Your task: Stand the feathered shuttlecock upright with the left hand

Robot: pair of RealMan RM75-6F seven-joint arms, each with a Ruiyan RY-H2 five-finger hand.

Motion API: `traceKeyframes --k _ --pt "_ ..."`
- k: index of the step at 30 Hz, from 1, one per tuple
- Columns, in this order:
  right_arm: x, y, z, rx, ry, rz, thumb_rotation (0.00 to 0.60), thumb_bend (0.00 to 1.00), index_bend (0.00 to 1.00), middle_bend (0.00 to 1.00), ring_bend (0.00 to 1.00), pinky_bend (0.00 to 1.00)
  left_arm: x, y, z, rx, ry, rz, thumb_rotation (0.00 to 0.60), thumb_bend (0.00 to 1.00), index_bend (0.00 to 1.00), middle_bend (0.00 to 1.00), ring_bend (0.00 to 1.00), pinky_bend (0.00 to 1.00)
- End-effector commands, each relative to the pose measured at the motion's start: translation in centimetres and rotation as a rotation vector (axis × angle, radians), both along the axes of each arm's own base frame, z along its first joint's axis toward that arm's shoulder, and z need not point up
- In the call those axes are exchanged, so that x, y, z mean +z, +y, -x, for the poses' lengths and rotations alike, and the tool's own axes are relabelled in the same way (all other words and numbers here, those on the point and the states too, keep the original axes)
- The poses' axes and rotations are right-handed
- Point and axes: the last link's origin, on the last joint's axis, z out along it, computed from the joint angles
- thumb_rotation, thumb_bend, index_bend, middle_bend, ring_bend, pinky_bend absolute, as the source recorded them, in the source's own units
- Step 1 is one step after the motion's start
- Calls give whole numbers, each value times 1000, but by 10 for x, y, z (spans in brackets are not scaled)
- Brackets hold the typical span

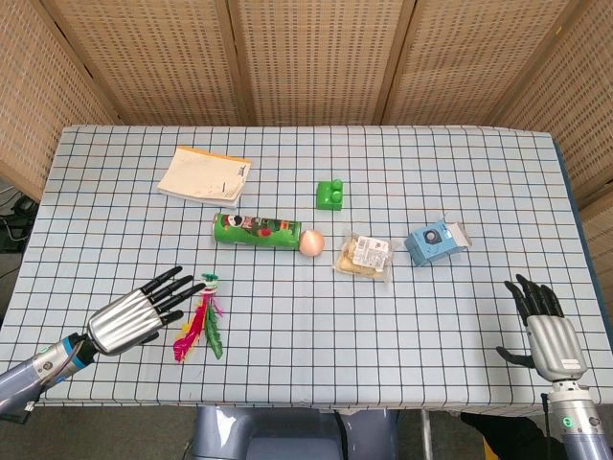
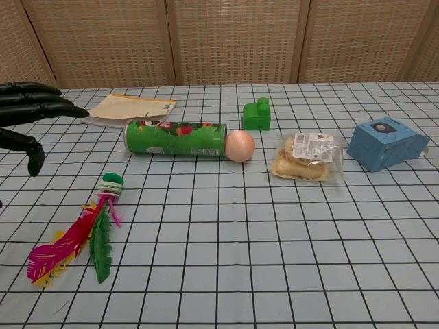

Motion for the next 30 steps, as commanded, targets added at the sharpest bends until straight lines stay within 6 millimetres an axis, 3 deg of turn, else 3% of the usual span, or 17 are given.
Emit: traceKeyframes --k 1,19,25,30 --pt "0 -1 1 -2 2 2 600 11 24 0 0 0 -4 0 1 -10 14 18 600 95 500 0 0 0" --pt "-1 1 0 12 -1 3 600 10 24 0 0 0 -24 -11 33 -52 188 83 600 163 549 0 0 0" --pt "-1 1 0 10 -3 2 600 11 24 0 0 0 -35 -10 38 -45 193 91 600 242 545 0 0 0" --pt "0 1 -1 13 -4 5 600 11 24 0 0 0 -43 -10 37 -49 196 103 600 239 539 0 0 0"
